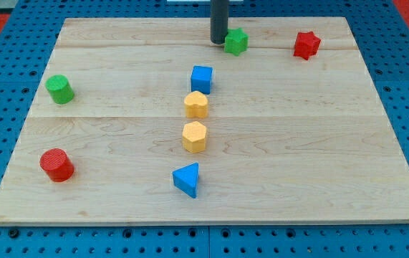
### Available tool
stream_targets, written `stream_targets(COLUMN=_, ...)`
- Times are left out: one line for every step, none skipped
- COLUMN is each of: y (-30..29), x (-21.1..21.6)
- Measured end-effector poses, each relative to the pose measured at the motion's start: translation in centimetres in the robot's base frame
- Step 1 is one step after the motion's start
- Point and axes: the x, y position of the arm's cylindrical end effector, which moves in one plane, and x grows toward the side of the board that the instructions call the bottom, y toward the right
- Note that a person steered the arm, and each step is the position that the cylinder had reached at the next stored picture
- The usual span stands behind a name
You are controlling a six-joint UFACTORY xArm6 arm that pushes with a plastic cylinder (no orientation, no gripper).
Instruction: Move the green circle above to the blue cube
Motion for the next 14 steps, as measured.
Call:
stream_targets(y=1.5, x=1.1)
stream_targets(y=-1.7, x=2.5)
stream_targets(y=-8.6, x=4.6)
stream_targets(y=-9.9, x=9.4)
stream_targets(y=-13.0, x=14.6)
stream_targets(y=-18.2, x=19.2)
stream_targets(y=-26.2, x=18.4)
stream_targets(y=-28.1, x=14.8)
stream_targets(y=-27.4, x=13.0)
stream_targets(y=-29.5, x=13.4)
stream_targets(y=-32.1, x=12.7)
stream_targets(y=-26.8, x=9.6)
stream_targets(y=-21.5, x=7.0)
stream_targets(y=-25.5, x=7.0)
